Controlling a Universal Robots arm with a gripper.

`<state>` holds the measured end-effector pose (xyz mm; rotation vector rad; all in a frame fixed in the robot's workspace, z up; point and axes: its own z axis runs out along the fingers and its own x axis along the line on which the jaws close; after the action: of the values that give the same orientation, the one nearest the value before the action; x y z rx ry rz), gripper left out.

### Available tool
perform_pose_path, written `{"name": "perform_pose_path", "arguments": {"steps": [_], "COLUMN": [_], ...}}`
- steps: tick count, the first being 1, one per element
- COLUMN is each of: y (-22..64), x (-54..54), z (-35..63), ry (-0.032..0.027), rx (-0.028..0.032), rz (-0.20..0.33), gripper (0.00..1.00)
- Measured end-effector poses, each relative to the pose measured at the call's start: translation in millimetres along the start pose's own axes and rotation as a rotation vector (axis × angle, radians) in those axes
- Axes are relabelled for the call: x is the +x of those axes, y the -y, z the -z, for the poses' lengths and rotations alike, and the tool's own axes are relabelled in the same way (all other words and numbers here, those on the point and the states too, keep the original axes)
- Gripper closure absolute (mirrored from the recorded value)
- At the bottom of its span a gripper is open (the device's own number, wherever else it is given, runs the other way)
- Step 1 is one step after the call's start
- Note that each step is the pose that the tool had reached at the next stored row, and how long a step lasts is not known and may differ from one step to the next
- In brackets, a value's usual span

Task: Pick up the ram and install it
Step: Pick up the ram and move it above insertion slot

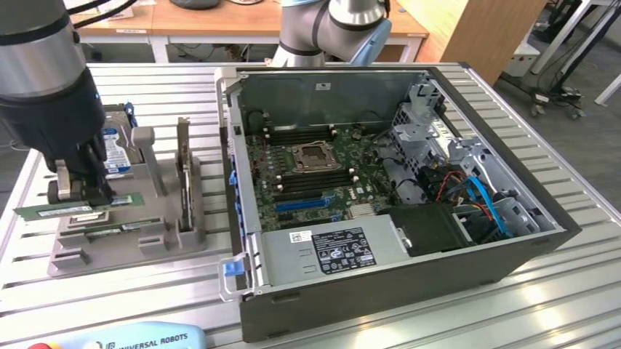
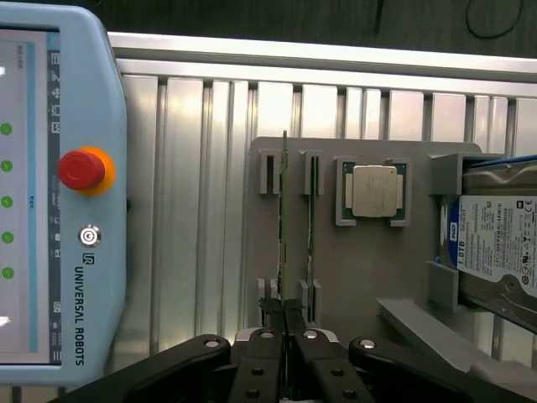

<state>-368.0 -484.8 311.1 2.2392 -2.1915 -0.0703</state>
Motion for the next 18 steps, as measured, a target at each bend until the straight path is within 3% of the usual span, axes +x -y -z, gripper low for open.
{"name": "perform_pose_path", "arguments": {"steps": [18], "y": [-1.8], "x": [-2.5], "z": [48.3], "ry": [0.0000], "rx": [0.0044], "rz": [0.000], "gripper": [0.89]}}
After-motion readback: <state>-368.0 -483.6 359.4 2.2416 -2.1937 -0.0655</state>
